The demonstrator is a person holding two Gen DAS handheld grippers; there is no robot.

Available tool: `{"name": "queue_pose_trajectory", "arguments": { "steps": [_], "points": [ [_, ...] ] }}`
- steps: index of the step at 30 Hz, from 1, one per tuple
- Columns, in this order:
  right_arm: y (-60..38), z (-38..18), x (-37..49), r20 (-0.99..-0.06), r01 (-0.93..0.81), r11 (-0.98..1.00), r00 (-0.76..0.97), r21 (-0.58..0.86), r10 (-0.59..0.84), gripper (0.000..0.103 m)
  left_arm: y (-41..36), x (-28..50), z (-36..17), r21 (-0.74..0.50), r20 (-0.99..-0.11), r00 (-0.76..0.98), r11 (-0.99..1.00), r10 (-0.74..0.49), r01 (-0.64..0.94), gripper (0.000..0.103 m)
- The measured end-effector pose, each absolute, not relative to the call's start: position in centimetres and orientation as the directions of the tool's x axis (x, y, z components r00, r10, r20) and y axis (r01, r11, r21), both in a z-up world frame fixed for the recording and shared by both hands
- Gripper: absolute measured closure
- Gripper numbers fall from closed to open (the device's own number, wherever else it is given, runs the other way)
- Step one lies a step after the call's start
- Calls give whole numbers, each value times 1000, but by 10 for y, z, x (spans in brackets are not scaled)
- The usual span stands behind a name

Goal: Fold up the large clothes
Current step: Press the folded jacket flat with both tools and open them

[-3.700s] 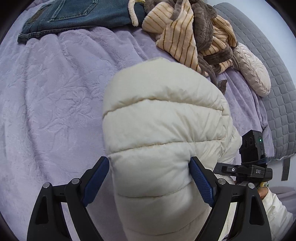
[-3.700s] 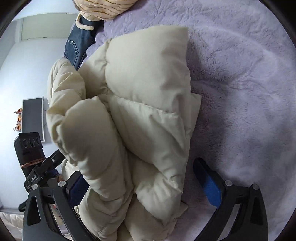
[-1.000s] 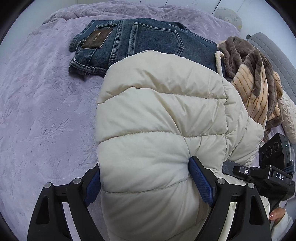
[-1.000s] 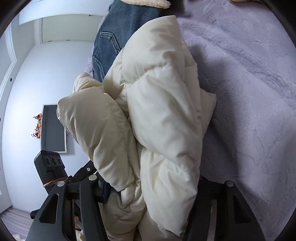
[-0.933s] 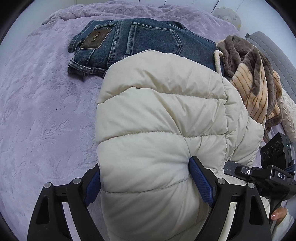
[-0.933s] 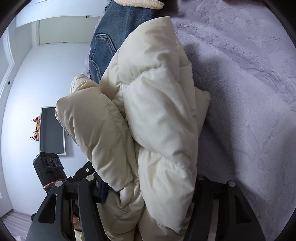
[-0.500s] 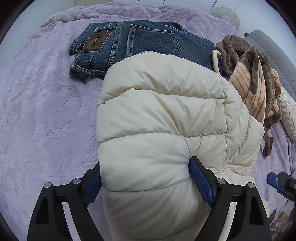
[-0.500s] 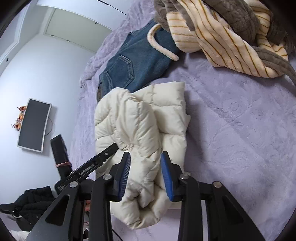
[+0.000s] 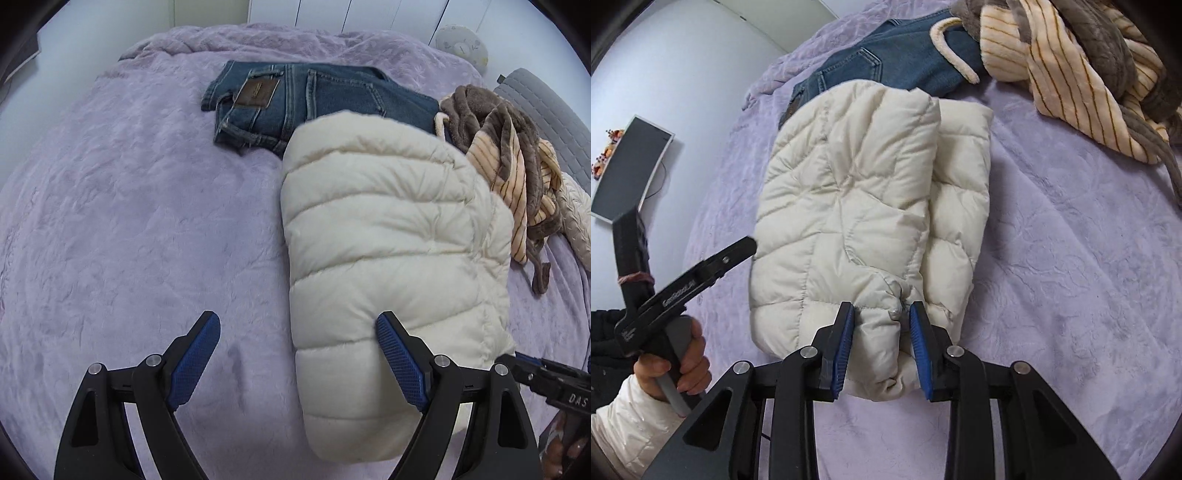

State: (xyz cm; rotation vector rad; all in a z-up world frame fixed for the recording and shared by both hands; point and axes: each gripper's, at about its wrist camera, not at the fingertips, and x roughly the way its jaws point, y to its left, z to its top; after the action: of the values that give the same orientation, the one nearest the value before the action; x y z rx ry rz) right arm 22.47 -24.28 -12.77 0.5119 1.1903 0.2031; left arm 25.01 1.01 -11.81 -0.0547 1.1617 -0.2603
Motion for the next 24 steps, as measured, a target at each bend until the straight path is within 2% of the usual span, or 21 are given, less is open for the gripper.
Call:
{"name": "queue_pose_trajectory", "arguments": {
  "steps": [8,24],
  "points": [
    [-249,-182,220,-871,210,866,312,453,380,69,-7,236,-139,-169,-896,379,967,-231,190,15],
    [-249,-165,216,-869,234,857,318,459,378,69,-6,242,-126,-153,-911,358,974,-205,170,15]
  ]
}}
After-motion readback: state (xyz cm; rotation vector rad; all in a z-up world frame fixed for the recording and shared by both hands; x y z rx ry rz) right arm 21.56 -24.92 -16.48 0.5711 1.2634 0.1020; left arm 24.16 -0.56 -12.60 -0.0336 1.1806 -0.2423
